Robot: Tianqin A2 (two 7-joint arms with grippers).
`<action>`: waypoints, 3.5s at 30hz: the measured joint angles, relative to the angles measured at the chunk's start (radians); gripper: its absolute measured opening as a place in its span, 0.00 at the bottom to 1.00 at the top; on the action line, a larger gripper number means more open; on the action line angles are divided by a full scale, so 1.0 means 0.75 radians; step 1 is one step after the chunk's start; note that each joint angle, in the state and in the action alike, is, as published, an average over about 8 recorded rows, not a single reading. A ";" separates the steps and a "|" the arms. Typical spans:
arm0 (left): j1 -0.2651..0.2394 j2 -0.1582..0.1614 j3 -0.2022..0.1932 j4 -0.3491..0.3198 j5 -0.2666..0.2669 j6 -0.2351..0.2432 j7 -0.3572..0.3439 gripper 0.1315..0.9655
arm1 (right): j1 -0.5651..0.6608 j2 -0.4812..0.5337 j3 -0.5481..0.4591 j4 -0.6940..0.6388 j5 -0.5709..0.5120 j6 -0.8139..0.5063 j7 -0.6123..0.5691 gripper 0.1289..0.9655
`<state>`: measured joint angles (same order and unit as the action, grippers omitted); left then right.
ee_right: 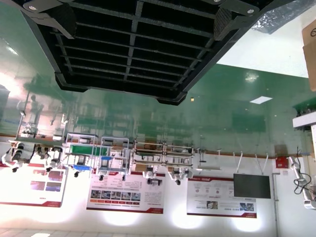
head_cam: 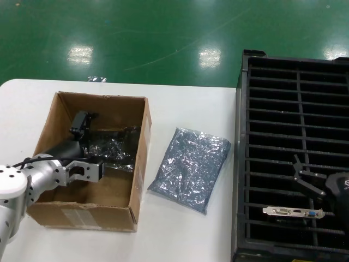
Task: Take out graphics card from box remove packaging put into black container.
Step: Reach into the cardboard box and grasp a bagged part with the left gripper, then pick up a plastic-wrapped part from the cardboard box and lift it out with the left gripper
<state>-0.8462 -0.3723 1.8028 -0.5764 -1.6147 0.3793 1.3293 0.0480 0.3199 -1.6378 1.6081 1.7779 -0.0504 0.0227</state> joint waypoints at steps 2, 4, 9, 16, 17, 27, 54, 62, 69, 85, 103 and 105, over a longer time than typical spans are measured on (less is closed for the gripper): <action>0.004 -0.003 0.001 -0.008 0.005 -0.001 -0.009 1.00 | 0.000 0.000 0.000 0.000 0.000 0.000 0.000 1.00; 0.008 -0.006 0.000 -0.014 0.009 -0.001 -0.014 0.99 | 0.000 0.000 0.000 0.000 0.000 0.000 0.000 1.00; 0.015 -0.007 -0.010 -0.023 0.008 -0.002 -0.012 0.96 | 0.000 0.000 0.000 0.000 0.000 0.000 0.000 1.00; 0.024 -0.008 -0.016 -0.035 0.011 -0.005 -0.019 0.90 | 0.000 0.000 0.000 0.000 0.000 0.000 0.000 1.00; 0.026 -0.008 -0.015 -0.038 0.013 -0.005 -0.024 0.88 | 0.000 0.000 0.000 0.000 0.000 0.000 0.000 1.00; 0.042 -0.020 0.010 -0.068 0.044 -0.011 -0.087 0.67 | 0.000 0.000 0.000 0.000 0.000 0.000 0.000 1.00; 0.069 -0.048 0.036 -0.108 0.070 -0.011 -0.157 0.11 | 0.000 0.000 0.000 0.000 0.000 0.000 0.000 1.00; 0.110 -0.069 0.036 -0.187 0.071 -0.010 -0.195 0.02 | 0.000 0.000 0.000 0.000 0.000 0.000 0.000 1.00; 0.210 -0.138 0.045 -0.415 0.124 -0.048 -0.322 0.01 | 0.000 0.000 0.000 0.000 0.000 0.000 0.000 1.00; 0.535 -0.333 -0.049 -1.100 0.390 -0.157 -0.717 0.01 | 0.000 0.000 0.000 0.000 0.000 0.000 0.000 1.00; 1.004 -0.414 -0.288 -1.796 0.581 -0.124 -1.045 0.01 | 0.000 0.000 0.000 0.000 0.000 0.000 0.000 1.00; 1.037 -0.426 -0.273 -1.832 0.563 -0.137 -1.045 0.01 | 0.000 0.000 0.000 0.000 0.000 0.000 0.000 1.00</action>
<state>-0.0684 -0.6921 1.5981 -1.9506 -1.1928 0.2765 0.5455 0.0480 0.3198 -1.6378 1.6082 1.7779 -0.0504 0.0227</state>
